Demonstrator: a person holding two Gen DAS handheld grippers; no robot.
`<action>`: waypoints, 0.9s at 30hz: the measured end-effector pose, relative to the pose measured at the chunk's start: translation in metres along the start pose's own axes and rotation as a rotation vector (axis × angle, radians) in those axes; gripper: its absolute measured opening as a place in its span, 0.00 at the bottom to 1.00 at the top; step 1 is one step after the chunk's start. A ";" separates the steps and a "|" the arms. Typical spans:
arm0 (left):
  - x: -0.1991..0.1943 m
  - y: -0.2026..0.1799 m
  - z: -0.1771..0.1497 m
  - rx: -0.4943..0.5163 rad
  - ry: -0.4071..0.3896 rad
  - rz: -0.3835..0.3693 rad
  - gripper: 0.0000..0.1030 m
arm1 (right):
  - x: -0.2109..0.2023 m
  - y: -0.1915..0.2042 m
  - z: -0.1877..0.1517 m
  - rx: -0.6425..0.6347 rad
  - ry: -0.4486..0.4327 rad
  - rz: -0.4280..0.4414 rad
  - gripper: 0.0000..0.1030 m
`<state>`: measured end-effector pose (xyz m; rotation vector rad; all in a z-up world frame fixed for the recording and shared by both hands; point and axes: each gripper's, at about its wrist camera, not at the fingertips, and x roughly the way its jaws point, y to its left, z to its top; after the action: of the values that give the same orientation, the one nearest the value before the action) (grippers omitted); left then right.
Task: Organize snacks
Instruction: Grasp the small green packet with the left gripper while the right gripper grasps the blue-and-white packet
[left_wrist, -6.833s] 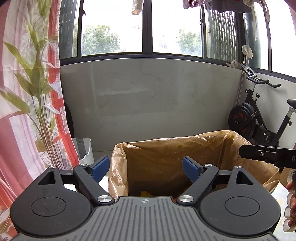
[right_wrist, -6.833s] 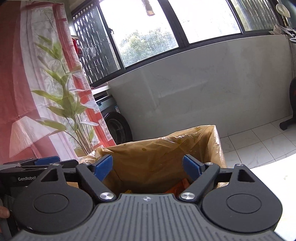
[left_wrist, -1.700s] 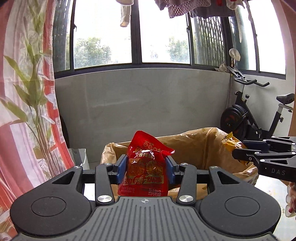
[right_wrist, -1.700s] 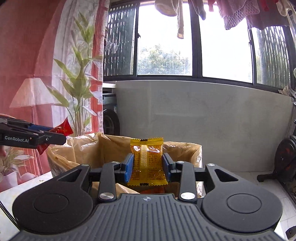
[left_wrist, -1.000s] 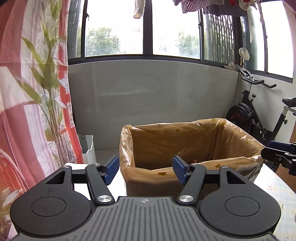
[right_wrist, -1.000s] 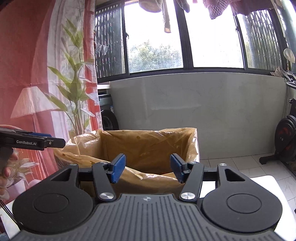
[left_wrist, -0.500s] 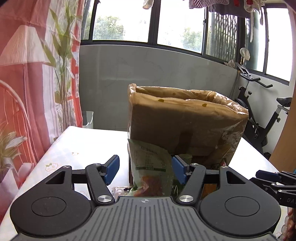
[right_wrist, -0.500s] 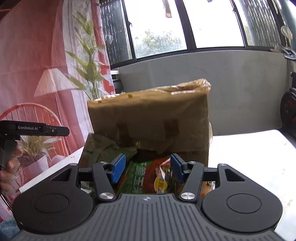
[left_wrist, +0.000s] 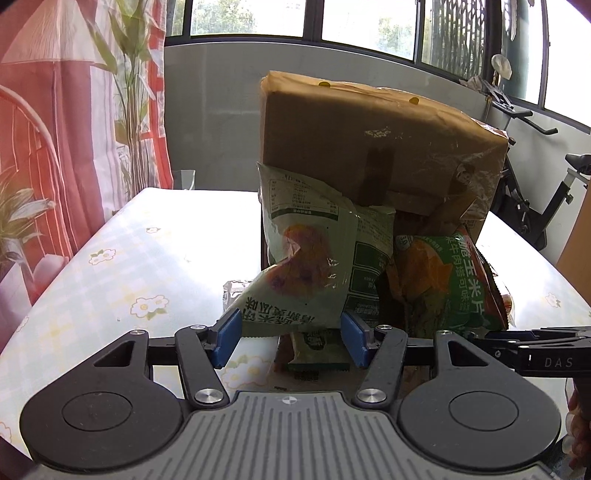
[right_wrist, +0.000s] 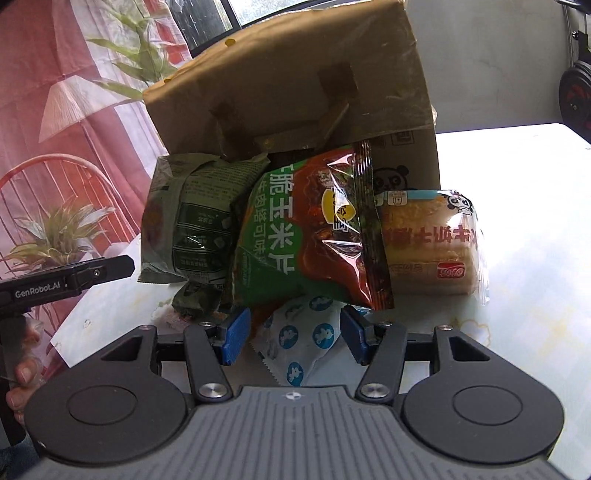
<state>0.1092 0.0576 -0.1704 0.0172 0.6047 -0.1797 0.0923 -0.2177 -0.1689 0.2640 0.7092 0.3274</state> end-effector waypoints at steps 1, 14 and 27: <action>0.000 -0.002 -0.003 0.003 0.001 0.004 0.60 | 0.004 0.000 0.001 -0.001 0.009 -0.017 0.56; 0.010 0.002 -0.015 -0.028 0.045 0.003 0.60 | 0.034 0.015 -0.005 -0.148 0.050 -0.149 0.74; 0.017 -0.003 -0.019 -0.021 0.070 0.004 0.60 | -0.002 -0.010 -0.018 -0.132 0.018 -0.168 0.72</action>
<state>0.1120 0.0529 -0.1959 0.0047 0.6766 -0.1699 0.0812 -0.2248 -0.1843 0.0754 0.7195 0.2160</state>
